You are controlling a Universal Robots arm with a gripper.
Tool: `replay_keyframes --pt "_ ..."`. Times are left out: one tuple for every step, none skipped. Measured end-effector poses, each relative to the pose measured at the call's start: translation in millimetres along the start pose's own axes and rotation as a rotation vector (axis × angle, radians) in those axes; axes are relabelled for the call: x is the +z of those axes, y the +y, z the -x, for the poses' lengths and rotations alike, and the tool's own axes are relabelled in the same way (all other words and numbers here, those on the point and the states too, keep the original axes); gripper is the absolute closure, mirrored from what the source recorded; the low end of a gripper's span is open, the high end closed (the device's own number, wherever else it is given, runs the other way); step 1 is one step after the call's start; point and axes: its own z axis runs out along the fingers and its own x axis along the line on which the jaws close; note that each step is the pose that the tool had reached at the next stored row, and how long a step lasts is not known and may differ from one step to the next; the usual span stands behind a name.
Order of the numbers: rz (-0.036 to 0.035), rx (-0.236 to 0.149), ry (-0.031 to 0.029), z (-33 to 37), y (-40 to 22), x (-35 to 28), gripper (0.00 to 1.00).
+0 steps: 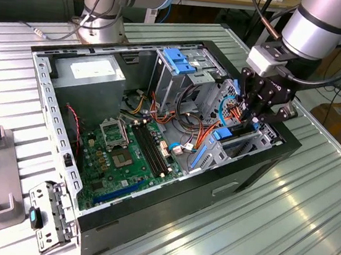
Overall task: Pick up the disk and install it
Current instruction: 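Insert the first disk wire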
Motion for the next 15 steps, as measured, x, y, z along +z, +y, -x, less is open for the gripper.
replay_keyframes --pt "0.0000 0.000 0.0001 0.0 0.0 -1.2 0.76" --pt "-0.0001 0.000 -0.0001 -0.1 -0.1 -1.7 0.76" --pt "-0.0001 0.000 -0.0003 0.0 -0.1 -1.8 0.76" --pt "-0.0001 0.000 0.0001 0.0 -0.1 -1.9 0.76" --pt "0.0000 0.000 0.0002 0.0 -0.1 -2.0 0.76" --pt "0.0000 0.000 0.0002 0.0 -0.1 -2.0 0.78" --pt "-0.0001 0.000 0.0002 0.0 0.0 -2.0 0.84" --pt "-0.0001 0.000 0.0003 0.0 -0.1 -2.0 0.84" --pt "-0.0001 0.000 0.0003 0.0 0.0 -2.0 0.84" --pt "-0.0001 0.000 0.0003 0.0 0.0 -2.0 0.89" --pt "-0.0001 0.000 0.0003 0.0 -0.1 -2.0 0.89" --pt "-0.0001 0.000 0.0003 0.0 -0.1 -2.0 0.89" --pt "0.0000 0.000 0.0003 0.0 -0.1 -2.0 0.89" --pt "0.0000 0.000 0.0003 0.0 -0.1 -2.0 0.89" --pt "-0.0001 0.000 0.0004 0.0 0.0 -2.0 0.89"
